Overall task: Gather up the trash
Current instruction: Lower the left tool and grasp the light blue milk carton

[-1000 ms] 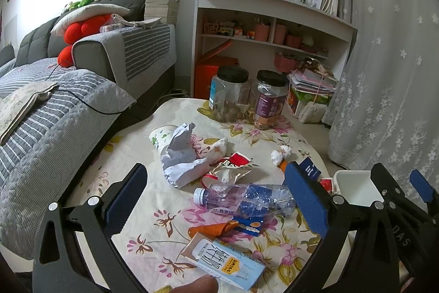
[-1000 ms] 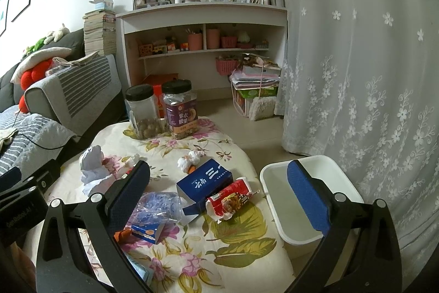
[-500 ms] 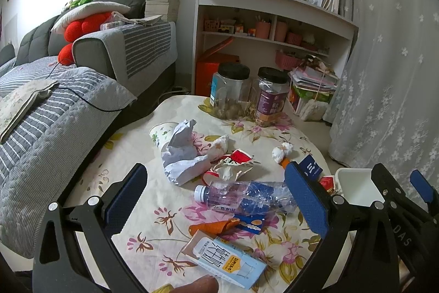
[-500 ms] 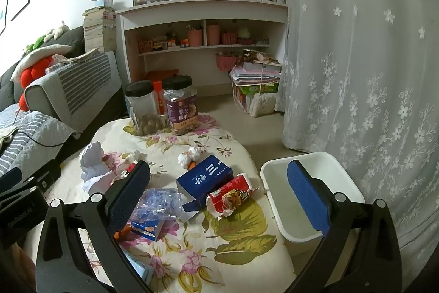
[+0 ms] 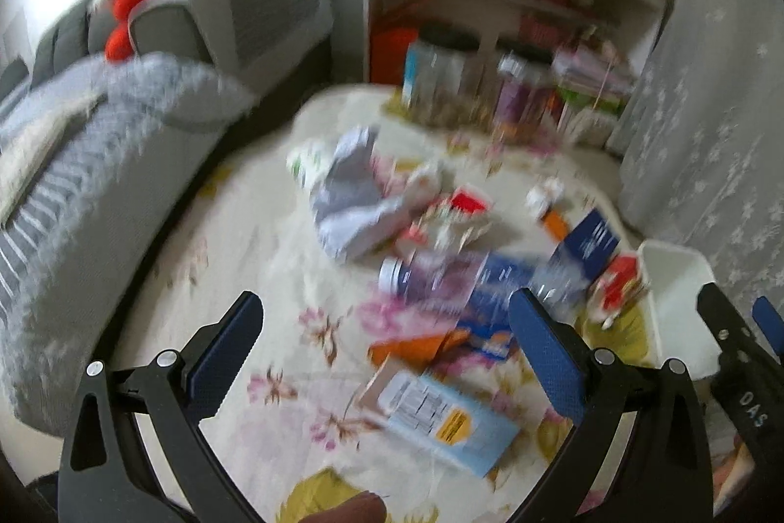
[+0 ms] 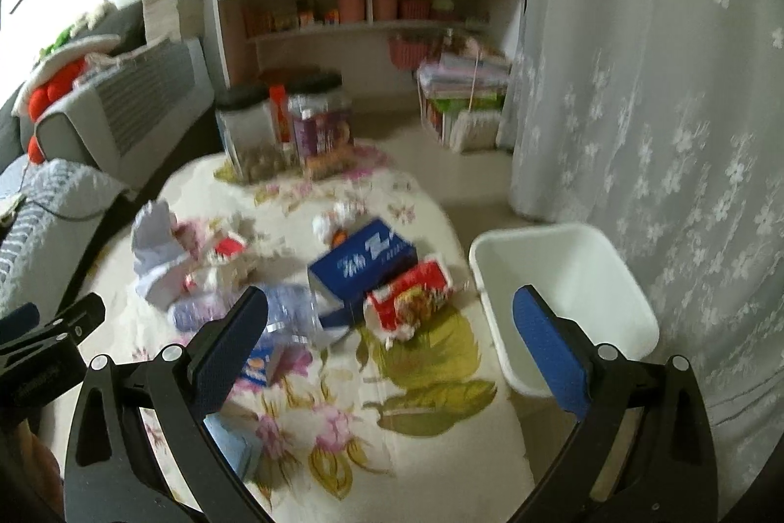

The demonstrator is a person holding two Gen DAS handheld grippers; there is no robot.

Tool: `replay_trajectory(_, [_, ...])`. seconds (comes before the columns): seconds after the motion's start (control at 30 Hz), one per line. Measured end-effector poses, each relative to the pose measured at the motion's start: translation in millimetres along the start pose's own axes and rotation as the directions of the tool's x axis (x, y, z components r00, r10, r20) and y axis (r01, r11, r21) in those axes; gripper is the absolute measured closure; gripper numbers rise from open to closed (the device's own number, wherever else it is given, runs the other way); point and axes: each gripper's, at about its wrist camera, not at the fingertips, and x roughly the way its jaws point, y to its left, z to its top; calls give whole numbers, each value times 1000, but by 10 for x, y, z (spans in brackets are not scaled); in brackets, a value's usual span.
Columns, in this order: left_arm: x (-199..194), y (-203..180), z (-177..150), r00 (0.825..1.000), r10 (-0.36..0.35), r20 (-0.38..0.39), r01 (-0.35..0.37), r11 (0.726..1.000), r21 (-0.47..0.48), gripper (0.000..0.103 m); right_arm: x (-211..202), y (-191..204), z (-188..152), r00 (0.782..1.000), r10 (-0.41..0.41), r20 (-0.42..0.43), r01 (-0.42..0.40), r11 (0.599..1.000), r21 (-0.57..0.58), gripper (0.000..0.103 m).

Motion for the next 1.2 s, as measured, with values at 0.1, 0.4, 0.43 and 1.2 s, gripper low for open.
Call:
replay_trajectory(0.1, [204, 95, -46, 991, -29, -130, 25, 999, -34, 6, 127, 10, -69, 997, -12, -76, 10, 1000, -24, 7])
replay_trajectory(0.4, [647, 129, -372, 922, -72, -381, 19, 990, -142, 6, 215, -22, -152, 971, 19, -237, -10, 999, 39, 7])
replay_trajectory(0.43, [698, 121, -416, 913, -71, -401, 6, 987, -161, 6, 226, -26, -146, 971, 11, -240, -4, 1000, 31, 7])
replay_trajectory(1.2, [656, 561, -464, 882, -238, -407, 142, 957, -252, 56, 747, 209, -296, 891, 142, -430, -68, 981, 184, 7])
